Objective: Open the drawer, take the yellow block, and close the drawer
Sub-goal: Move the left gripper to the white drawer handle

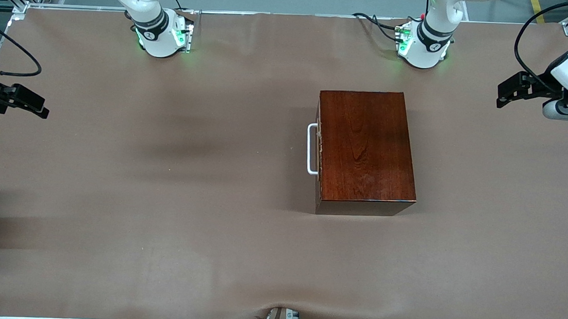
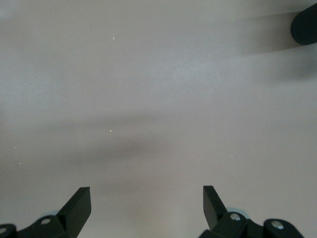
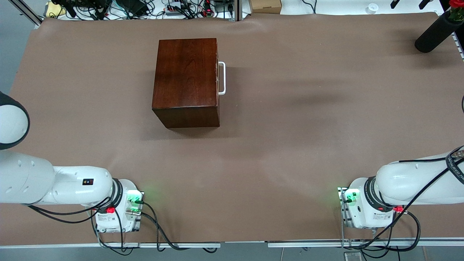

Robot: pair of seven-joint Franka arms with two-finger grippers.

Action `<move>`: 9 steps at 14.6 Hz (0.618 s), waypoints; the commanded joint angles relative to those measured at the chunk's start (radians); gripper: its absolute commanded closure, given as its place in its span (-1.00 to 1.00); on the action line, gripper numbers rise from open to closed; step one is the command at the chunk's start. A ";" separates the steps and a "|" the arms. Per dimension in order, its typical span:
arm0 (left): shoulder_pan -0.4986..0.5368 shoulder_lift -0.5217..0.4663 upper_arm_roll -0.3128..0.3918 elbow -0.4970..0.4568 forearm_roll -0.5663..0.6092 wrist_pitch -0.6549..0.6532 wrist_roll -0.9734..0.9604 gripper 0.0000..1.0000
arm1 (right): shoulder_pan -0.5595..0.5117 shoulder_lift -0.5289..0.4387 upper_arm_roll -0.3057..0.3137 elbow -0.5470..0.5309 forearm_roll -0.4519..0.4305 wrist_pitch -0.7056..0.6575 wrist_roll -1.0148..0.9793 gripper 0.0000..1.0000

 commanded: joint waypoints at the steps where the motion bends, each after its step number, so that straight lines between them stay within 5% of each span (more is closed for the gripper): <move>1: 0.012 -0.003 -0.013 0.000 0.006 -0.017 0.012 -1.00 | -0.004 -0.012 0.002 -0.003 0.014 -0.004 -0.011 -1.00; 9: -0.014 0.083 -0.067 0.015 -0.003 -0.015 -0.094 -1.00 | -0.004 -0.010 0.002 -0.003 0.014 -0.004 -0.009 -1.00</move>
